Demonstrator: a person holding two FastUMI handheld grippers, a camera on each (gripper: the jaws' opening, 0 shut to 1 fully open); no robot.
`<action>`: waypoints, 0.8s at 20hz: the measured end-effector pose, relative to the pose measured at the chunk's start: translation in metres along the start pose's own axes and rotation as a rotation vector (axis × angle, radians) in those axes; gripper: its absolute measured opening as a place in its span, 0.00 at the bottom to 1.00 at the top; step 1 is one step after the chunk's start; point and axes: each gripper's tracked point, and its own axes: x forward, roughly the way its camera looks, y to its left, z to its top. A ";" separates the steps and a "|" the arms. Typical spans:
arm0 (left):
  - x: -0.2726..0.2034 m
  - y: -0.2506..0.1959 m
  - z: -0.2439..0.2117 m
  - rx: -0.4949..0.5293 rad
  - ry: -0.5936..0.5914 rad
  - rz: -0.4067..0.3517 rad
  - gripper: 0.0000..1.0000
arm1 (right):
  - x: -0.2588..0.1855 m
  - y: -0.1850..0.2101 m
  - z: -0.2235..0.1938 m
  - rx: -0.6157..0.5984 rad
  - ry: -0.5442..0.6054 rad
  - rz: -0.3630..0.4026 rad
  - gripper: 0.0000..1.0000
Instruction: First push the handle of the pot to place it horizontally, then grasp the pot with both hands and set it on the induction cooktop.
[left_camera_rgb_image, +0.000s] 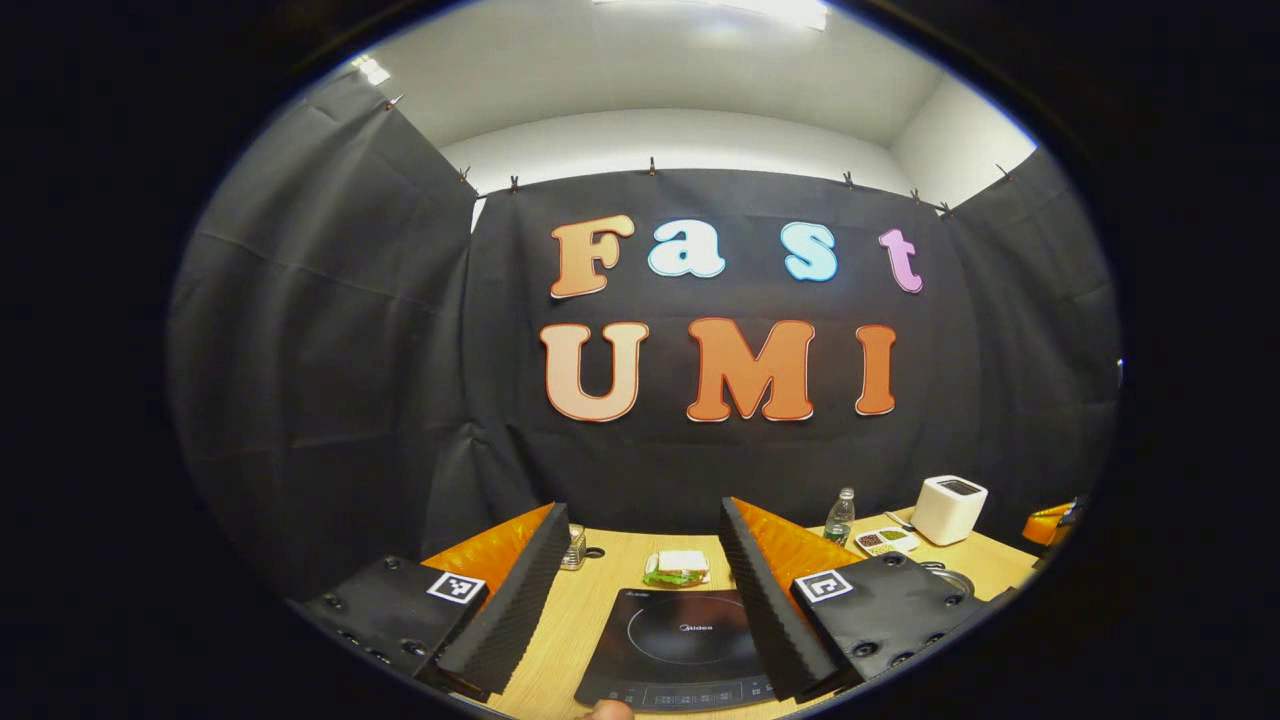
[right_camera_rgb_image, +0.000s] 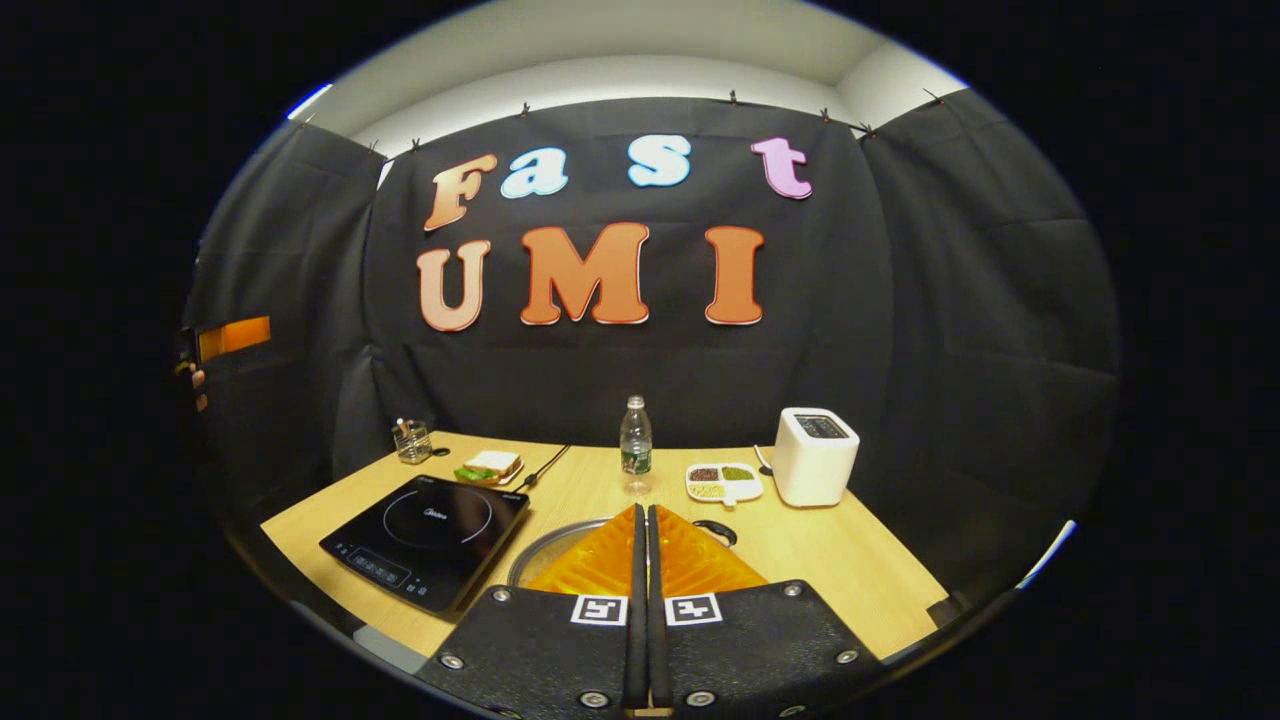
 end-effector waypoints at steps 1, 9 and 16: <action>-0.001 0.001 -0.003 -0.004 0.005 0.002 0.97 | -0.001 0.008 -0.008 -0.008 0.016 0.022 0.00; 0.000 0.013 -0.014 0.031 0.006 0.048 0.97 | -0.009 0.057 -0.075 -0.012 0.150 0.159 0.00; 0.000 0.014 -0.025 0.014 0.018 0.046 0.97 | -0.016 0.082 -0.135 -0.031 0.284 0.220 0.00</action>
